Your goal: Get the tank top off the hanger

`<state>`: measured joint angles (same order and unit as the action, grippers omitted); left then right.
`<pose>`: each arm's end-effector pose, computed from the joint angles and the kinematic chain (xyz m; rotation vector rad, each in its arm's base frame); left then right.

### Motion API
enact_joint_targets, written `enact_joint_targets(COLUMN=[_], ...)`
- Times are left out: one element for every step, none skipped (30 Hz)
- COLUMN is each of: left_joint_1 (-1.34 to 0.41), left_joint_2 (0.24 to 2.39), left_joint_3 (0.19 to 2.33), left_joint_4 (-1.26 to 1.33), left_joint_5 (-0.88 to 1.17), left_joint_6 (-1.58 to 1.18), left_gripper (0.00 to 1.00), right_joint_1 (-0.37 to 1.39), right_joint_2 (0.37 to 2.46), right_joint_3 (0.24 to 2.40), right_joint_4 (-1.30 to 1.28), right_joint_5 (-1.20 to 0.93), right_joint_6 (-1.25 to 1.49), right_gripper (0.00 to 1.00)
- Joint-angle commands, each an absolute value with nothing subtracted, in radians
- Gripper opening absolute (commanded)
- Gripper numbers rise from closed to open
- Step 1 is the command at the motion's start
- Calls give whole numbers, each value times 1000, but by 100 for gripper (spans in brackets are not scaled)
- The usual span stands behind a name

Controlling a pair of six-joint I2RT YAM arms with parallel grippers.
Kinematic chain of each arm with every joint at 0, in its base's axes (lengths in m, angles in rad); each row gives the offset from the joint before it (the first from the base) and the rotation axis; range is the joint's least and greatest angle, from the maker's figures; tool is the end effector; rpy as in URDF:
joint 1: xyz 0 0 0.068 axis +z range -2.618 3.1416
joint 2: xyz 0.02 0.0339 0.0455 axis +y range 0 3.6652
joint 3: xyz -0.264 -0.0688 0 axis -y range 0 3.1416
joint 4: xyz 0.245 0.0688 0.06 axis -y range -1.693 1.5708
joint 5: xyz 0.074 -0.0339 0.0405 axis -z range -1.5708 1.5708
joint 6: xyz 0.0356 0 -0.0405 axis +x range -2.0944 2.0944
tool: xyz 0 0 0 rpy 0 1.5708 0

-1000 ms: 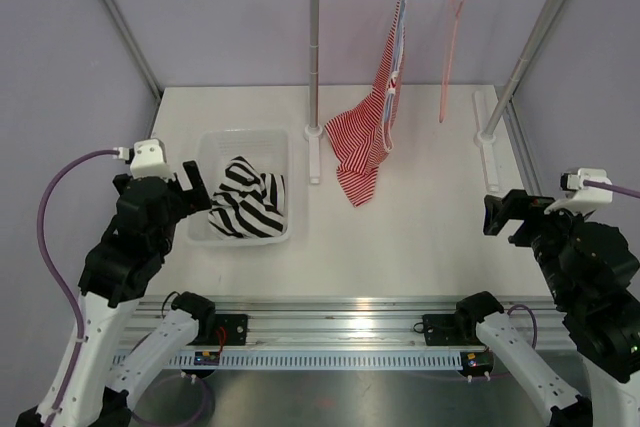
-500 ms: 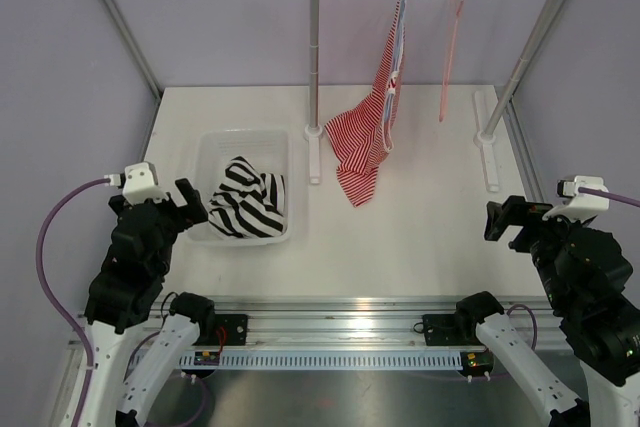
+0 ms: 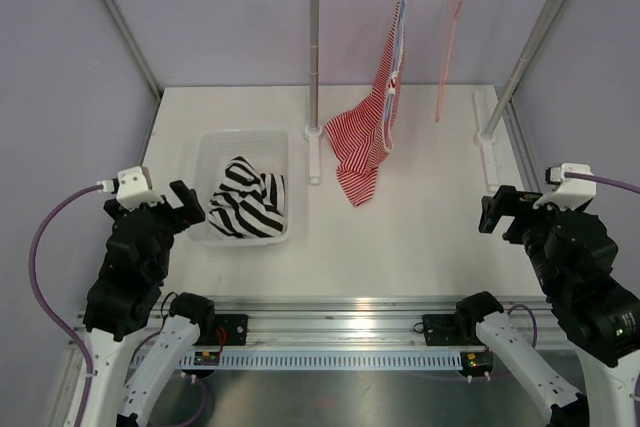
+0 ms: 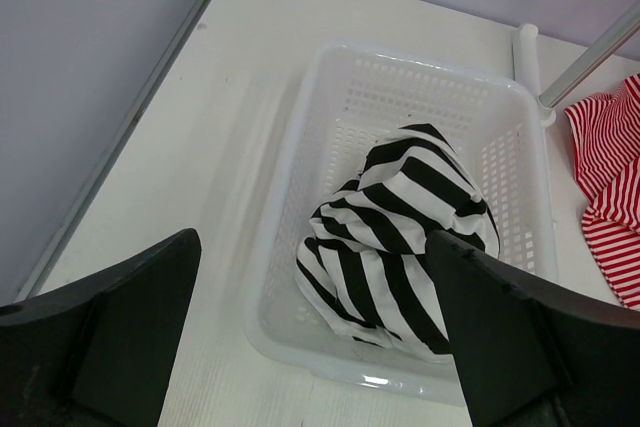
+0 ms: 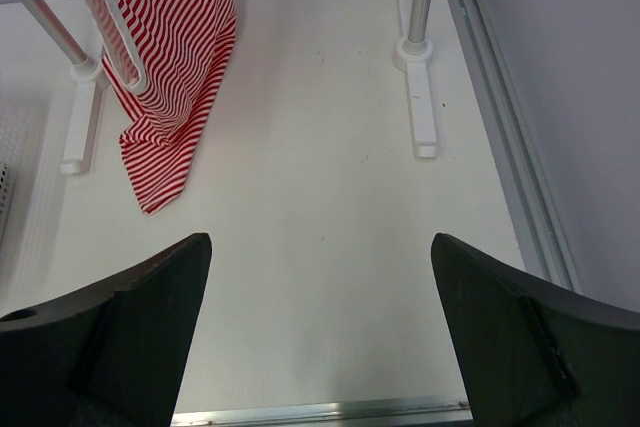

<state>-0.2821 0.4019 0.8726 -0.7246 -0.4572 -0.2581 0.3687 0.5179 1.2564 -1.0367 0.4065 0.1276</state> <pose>0.0723 -0.0046 0.3547 -0.2973 1.7735 0.0315 0.0362 -0.0011 0.4221 0.0563 1.8433 -0.0334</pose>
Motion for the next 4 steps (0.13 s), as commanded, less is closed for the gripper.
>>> enact_joint_targets(left_joint_1=[-275, -273, -272, -272], left_joint_2=[402, 403, 406, 411], left_joint_3=[868, 870, 868, 868], left_joint_4=[-669, -669, -669, -669], left_joint_5=[-471, -469, -468, -468], left_joint_6=[-245, -244, -244, -244], left_gripper=[99, 99, 99, 99], right_joint_1=[376, 377, 374, 377], right_joint_2=[526, 529, 532, 532], right_joint_3=[1261, 1261, 1262, 1262], right_joint_4=[-985, -986, -988, -986], right_joint_5=[422, 425, 428, 428], right_joint_6=[129, 130, 129, 129], right_gripper=[100, 99, 100, 99])
